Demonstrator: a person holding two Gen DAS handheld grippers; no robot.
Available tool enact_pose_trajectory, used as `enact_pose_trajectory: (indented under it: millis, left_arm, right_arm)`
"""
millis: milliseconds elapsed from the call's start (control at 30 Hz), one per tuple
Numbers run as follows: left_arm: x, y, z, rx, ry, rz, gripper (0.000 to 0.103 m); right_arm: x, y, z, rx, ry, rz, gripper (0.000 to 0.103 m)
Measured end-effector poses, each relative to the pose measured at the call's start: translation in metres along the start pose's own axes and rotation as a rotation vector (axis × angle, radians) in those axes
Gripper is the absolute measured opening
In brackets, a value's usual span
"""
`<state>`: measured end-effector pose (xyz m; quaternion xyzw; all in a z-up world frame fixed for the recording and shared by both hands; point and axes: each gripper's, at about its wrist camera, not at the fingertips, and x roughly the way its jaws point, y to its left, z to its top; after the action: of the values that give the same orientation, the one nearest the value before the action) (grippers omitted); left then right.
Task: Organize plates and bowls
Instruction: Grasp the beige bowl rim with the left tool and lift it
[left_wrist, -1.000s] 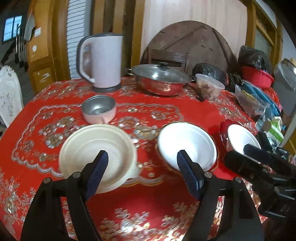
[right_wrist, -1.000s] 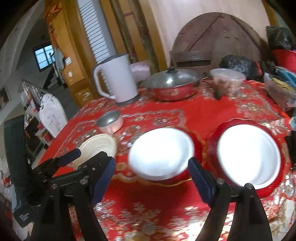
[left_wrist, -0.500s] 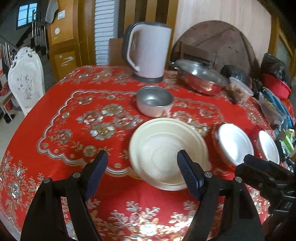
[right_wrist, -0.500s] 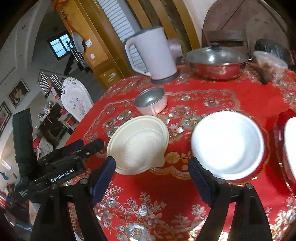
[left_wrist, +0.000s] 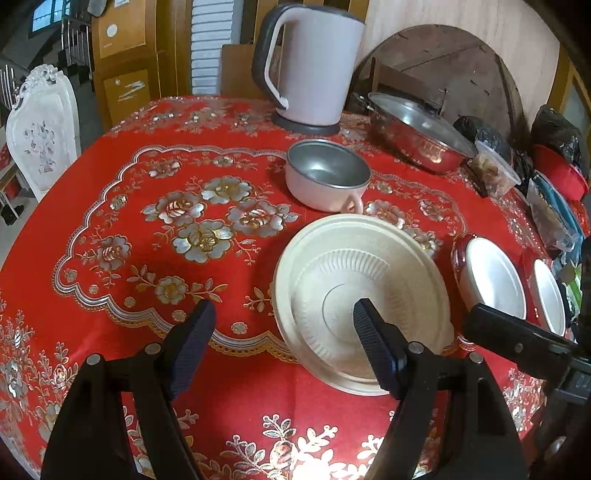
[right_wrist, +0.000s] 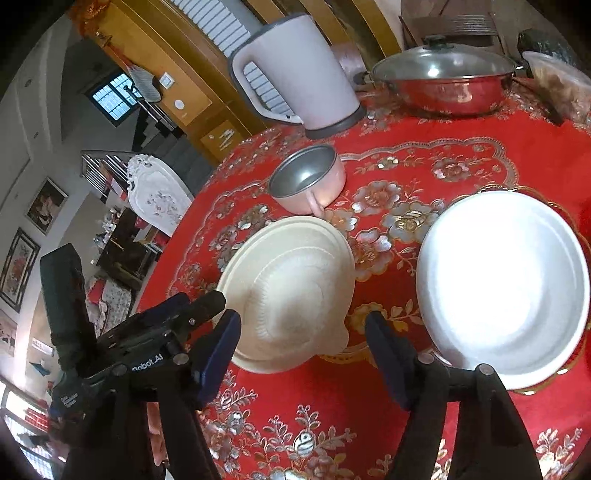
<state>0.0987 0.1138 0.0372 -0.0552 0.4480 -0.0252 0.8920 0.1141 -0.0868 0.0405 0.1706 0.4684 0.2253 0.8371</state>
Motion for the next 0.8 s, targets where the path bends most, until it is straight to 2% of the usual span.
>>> enact_pose_trajectory:
  millis: [367, 467, 700, 800]
  left_arm:
    - [0.015, -0.001, 0.004, 0.0, 0.027, 0.011, 0.077]
    - [0.021, -0.001, 0.005, -0.005, 0.043, 0.014, 0.077]
    - [0.033, -0.001, 0.006, -0.007, 0.085, 0.022, 0.077]
    - [0.036, -0.003, 0.007, -0.005, 0.091, 0.012, 0.077]
  right_arm:
    - [0.02, -0.004, 0.008, 0.013, 0.025, -0.01, 0.066]
    - [0.024, -0.006, 0.01, 0.022, 0.027, -0.011, 0.058]
    - [0.038, -0.009, 0.015, 0.037, 0.041, -0.005, 0.056]
    - [0.042, -0.009, 0.015, 0.034, 0.046, -0.014, 0.044]
